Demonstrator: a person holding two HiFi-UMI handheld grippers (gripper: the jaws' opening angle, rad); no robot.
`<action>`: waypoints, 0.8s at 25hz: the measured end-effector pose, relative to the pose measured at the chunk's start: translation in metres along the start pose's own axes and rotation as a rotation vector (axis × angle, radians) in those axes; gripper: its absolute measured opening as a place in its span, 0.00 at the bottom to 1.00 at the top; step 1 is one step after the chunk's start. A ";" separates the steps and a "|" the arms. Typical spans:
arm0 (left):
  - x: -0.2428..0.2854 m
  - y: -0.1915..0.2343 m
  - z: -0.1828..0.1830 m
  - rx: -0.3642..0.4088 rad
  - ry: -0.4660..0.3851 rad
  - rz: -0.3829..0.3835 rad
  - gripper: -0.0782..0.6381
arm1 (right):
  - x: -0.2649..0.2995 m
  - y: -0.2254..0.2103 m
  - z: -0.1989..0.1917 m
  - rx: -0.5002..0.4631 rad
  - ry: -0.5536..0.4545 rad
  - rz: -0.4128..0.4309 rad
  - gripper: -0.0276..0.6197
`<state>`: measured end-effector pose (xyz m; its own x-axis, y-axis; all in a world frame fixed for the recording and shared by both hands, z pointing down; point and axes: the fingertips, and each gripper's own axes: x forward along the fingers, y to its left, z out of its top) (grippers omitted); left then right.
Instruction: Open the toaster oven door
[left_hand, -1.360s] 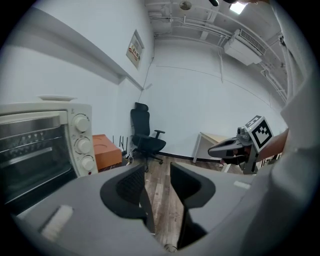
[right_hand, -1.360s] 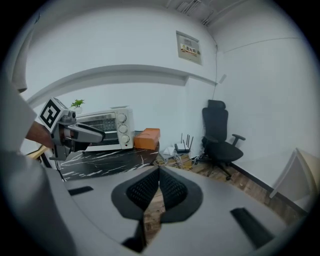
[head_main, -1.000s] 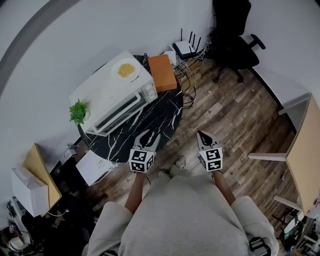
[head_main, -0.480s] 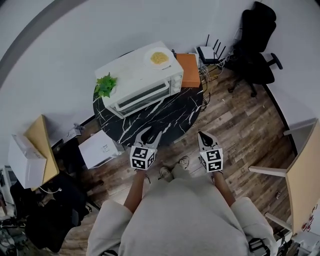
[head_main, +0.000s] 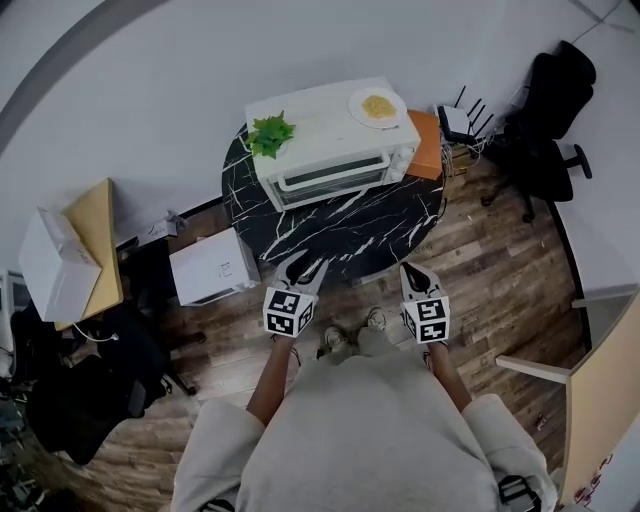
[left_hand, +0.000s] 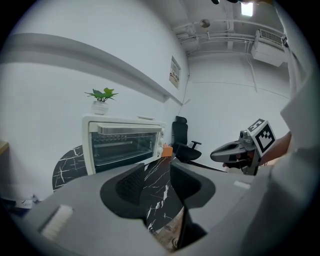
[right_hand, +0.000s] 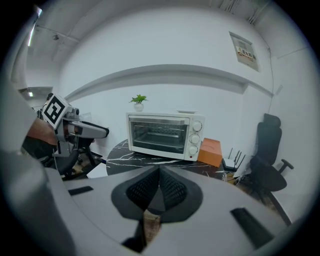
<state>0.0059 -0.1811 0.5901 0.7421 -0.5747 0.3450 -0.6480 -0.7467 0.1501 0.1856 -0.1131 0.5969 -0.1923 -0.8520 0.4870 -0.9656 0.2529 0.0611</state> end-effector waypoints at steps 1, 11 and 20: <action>-0.004 0.003 -0.001 -0.005 -0.002 0.011 0.34 | 0.002 0.004 0.002 -0.007 0.000 0.009 0.06; -0.009 0.026 0.006 -0.048 -0.035 0.108 0.34 | 0.030 0.013 0.023 -0.077 -0.021 0.111 0.06; 0.009 0.023 0.021 -0.062 -0.047 0.192 0.34 | 0.050 -0.012 0.036 -0.105 -0.043 0.184 0.06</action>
<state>0.0008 -0.2107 0.5773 0.6105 -0.7203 0.3293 -0.7863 -0.6010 0.1432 0.1809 -0.1752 0.5889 -0.3734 -0.8053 0.4605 -0.8904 0.4504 0.0658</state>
